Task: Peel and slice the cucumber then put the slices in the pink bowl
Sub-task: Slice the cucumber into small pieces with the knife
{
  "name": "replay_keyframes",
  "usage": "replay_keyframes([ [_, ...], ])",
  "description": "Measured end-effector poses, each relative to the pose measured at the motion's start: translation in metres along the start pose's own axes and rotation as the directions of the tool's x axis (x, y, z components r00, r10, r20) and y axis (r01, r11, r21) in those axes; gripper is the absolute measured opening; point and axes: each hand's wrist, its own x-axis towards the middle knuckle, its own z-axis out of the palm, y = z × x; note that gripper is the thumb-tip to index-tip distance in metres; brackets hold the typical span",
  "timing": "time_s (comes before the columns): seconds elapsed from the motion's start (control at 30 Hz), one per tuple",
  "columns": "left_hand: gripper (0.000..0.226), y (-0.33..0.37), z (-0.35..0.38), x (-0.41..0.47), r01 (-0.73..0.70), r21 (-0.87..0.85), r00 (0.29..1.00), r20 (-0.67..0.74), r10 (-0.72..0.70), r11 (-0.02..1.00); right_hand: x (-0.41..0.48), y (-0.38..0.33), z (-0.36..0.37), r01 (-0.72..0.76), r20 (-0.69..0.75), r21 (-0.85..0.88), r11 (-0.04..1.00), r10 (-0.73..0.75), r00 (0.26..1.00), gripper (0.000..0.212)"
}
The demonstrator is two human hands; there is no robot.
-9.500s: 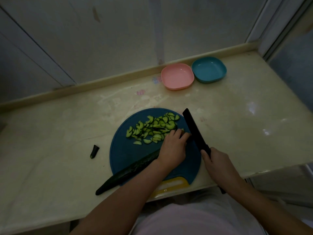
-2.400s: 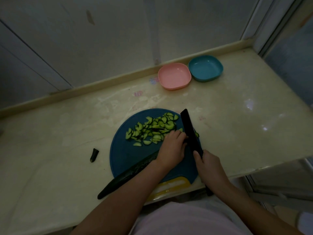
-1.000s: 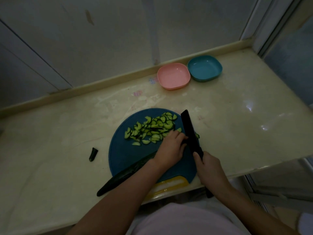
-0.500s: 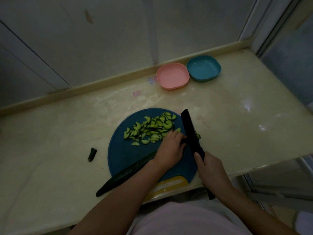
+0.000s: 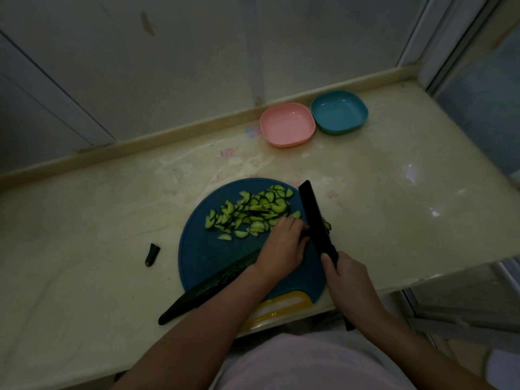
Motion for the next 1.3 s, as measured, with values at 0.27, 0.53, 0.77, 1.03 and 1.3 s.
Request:
replay_keyframes([
  [0.27,0.015,0.001,0.000,0.000,0.001,0.016,1.000,-0.001,-0.001,1.000,0.007,-0.011,0.010,-0.014,-0.033,-0.015,1.000,0.014,0.999,0.031],
  [0.53,0.017,-0.001,-0.004,-0.001,0.017,-0.033,1.000,0.005,-0.016,0.999,0.005,-0.008,0.007,-0.015,-0.020,0.024,1.000,0.015,1.000,0.032],
  [0.77,0.015,-0.001,-0.003,-0.001,0.029,-0.017,1.000,0.009,-0.029,0.999,0.000,-0.008,0.002,0.001,-0.043,0.008,1.000,-0.001,0.999,0.031],
  [1.03,0.011,0.002,-0.005,-0.001,0.025,-0.011,1.000,0.002,-0.025,1.000,-0.001,-0.008,0.005,0.008,-0.045,-0.011,1.000,-0.009,0.999,0.031],
  [1.3,0.013,0.004,-0.007,0.000,0.042,-0.018,0.999,0.011,-0.042,0.999,0.008,-0.010,0.014,0.018,-0.058,-0.046,0.999,-0.021,0.998,0.032],
])
